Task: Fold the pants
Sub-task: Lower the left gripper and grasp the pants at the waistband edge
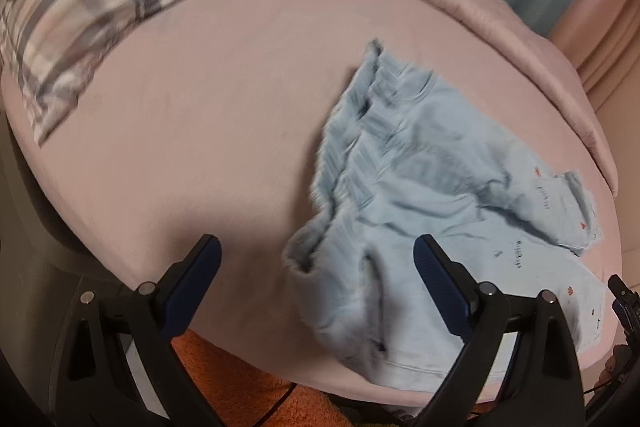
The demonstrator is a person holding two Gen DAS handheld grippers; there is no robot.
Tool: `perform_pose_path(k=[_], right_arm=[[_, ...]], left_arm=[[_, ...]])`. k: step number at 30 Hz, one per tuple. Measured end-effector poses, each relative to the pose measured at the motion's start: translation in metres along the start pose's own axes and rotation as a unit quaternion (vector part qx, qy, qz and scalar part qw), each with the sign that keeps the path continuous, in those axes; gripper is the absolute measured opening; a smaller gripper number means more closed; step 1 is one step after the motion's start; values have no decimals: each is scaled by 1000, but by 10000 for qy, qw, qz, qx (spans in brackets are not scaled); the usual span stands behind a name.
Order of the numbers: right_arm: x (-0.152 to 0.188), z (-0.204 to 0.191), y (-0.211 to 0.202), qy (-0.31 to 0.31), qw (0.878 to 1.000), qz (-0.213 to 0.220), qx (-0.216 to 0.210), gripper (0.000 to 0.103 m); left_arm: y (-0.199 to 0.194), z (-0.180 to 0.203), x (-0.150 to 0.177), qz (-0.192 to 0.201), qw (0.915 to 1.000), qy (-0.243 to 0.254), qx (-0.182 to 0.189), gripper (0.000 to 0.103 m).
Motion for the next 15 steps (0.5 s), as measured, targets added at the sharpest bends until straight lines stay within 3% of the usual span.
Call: perform_pose_path(k=[6, 8, 9, 10, 15], right_arm=[[2, 1, 3, 50, 10000, -55, 52, 103], [2, -1, 3, 20, 10000, -51, 48, 103], [3, -1, 3, 13, 10000, -49, 46, 103], [3, -1, 3, 8, 10000, -52, 48, 103], [2, -1, 3, 15, 10000, -36, 64, 103]], left_arm=[[13, 0, 10, -394, 9982, -214, 406, 68], [19, -1, 12, -453, 9973, -285, 504, 40], [21, -1, 13, -487, 9965, -337, 597, 33], [21, -1, 14, -500, 9950, -444, 741, 18], [-1, -5, 2, -131, 9929, -642, 998, 14]])
Point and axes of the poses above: each gripper's, at about its wrist camera, not at the fingertips, and y roughly the way its jaws point, z to its right, x to its underside, the point moved 5 cm from there along y, roughly the way its jaws point, and after that the axes turned 2 degrees about -z, right-handed, at the moved point
